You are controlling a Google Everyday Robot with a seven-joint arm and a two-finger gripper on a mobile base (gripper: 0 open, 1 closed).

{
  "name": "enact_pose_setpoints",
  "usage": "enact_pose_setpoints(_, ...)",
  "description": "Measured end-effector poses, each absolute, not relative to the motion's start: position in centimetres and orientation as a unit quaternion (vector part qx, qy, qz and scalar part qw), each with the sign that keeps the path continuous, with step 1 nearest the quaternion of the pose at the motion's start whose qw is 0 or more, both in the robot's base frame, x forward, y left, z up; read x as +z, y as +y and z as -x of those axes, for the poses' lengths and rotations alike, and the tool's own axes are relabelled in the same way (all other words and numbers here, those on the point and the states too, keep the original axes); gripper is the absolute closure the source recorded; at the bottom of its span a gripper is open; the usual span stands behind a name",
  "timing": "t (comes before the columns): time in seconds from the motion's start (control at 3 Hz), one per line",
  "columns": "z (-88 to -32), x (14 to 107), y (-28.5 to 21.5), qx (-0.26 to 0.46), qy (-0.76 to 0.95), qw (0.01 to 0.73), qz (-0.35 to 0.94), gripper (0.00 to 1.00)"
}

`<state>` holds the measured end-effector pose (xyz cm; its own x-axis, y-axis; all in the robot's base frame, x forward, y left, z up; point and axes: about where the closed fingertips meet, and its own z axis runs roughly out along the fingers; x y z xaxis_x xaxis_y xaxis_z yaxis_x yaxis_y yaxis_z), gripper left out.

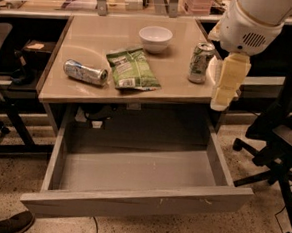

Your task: Place green jalapeno chip bag into top drawer

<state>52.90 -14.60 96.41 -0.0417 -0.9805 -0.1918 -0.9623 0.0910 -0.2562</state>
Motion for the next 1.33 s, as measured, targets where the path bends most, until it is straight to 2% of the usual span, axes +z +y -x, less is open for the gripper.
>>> enact_pose_setpoints(0.33,-52.9,96.4,-14.6,-0.029,0.721,0.160,0.674,0.00)
enact_pose_setpoints(0.67,-55.8,96.4,-12.8,-0.018,0.712,0.190,0.675,0.00)
enact_pose_setpoints(1.0,-59.7,96.1,-10.1,-0.003,0.698,0.205,0.686,0.00)
enact_pose_setpoints(1.33,-65.3,95.5,-5.0,0.024,0.683,0.214,0.698,0.00)
